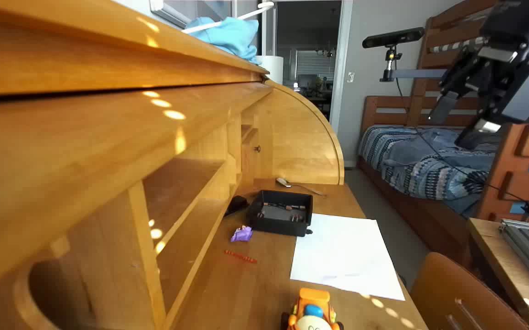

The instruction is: Put the car in the black box.

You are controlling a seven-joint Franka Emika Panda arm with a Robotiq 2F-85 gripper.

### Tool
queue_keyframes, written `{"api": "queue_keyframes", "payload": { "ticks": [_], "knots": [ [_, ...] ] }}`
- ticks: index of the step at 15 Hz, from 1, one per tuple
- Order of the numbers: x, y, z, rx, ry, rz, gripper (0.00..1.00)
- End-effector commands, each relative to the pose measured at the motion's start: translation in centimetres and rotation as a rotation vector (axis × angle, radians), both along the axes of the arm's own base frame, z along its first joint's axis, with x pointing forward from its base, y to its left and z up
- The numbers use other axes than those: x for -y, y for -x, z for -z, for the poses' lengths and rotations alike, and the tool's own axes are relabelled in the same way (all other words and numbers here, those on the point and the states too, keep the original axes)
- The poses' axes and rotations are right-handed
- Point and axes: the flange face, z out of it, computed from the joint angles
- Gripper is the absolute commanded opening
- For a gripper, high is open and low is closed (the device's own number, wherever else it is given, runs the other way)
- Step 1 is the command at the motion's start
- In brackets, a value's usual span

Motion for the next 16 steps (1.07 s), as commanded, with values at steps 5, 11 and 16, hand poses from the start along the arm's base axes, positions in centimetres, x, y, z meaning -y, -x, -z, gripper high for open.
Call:
{"api": "queue_keyframes", "payload": {
  "ticks": [5,11,16],
  "knots": [
    [0.6,0.2,1.9,-0.047,0.015,0.010,1.00],
    [2.6,-2.2,0.1,-0.065,0.030,-0.120,1.00],
    [7.0,-6.1,-1.2,-0.102,0.014,-0.208,1.00]
  ]
}}
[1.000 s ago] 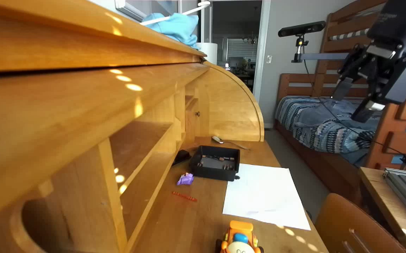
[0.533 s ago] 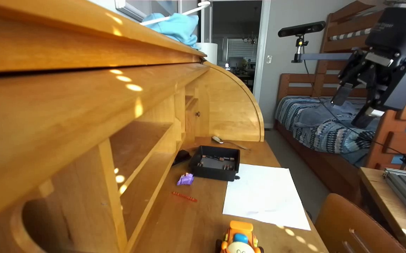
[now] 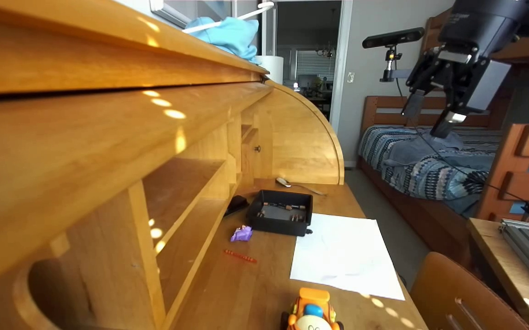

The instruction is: Put the car in the black box.

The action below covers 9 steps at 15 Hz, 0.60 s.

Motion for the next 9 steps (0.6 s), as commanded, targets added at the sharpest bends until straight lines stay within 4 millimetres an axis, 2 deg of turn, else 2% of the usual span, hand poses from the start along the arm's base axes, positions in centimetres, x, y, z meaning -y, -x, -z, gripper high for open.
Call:
{"api": "queue_keyframes", "payload": {
  "ticks": [1,4,9],
  "knots": [
    [2.0,-2.9,-0.4,-0.043,0.001,-0.087,1.00],
    [1.5,-4.7,0.4,-0.107,0.018,-0.239,1.00],
    [-0.6,-7.3,1.5,-0.155,0.071,-0.490,1.00]
  ]
}}
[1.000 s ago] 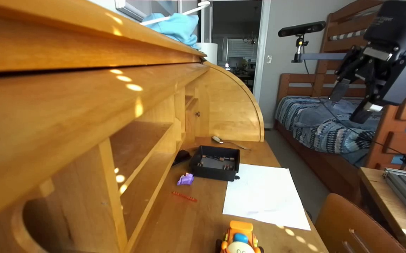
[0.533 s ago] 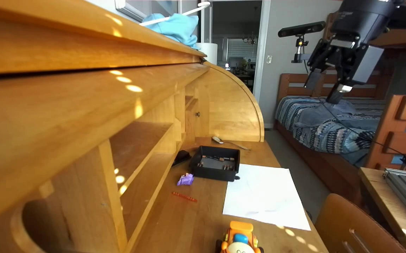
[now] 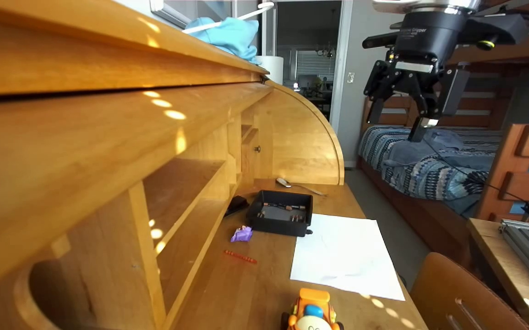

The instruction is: Put the car in the black box.

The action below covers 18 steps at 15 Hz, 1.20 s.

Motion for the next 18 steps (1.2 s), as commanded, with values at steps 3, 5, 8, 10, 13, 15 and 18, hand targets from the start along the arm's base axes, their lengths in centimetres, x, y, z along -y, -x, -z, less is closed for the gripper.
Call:
{"api": "queue_keyframes", "payload": {
  "ticks": [3,5,8,10,13,15,18],
  "knots": [
    [-3.0,-2.8,2.8,-0.083,0.097,-0.265,1.00],
    [-4.3,-3.2,4.7,-0.109,0.141,-0.342,1.00],
    [-4.1,-2.3,5.0,-0.118,0.115,-0.301,1.00],
    [-4.1,-2.4,5.1,-0.120,0.114,-0.300,1.00],
    [-3.9,-2.4,4.8,-0.114,0.113,-0.297,1.00],
    [-3.7,-3.6,6.2,-0.152,0.110,-0.339,1.00],
    [-5.0,-5.3,9.4,-0.207,0.124,-0.466,1.00]
  ]
}}
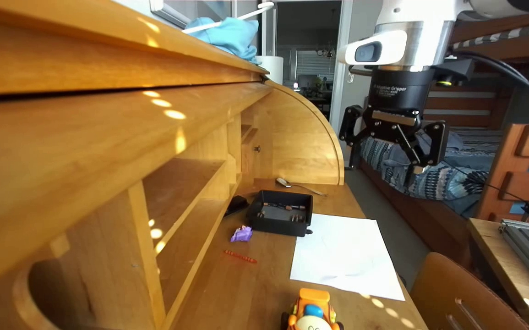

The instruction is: Put the car in the black box.

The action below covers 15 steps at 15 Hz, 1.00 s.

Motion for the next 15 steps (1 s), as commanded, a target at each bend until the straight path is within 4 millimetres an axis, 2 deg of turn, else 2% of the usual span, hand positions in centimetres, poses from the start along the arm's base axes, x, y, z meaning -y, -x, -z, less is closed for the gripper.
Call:
{"api": "queue_keyframes", "payload": {
  "ticks": [1,2,4,8,11,15],
  "knots": [
    [-1.8,-3.1,3.9,-0.061,0.012,-0.134,1.00],
    [-2.6,-3.7,4.8,-0.068,0.027,-0.147,1.00],
    [-5.4,-4.8,7.1,-0.068,0.043,-0.181,1.00],
    [-10.1,-6.8,10.5,-0.023,0.100,-0.271,1.00],
    [-11.9,-8.1,12.5,-0.038,0.137,-0.322,1.00],
    [-13.5,-8.7,15.4,-0.097,0.131,-0.390,1.00]
  ]
}}
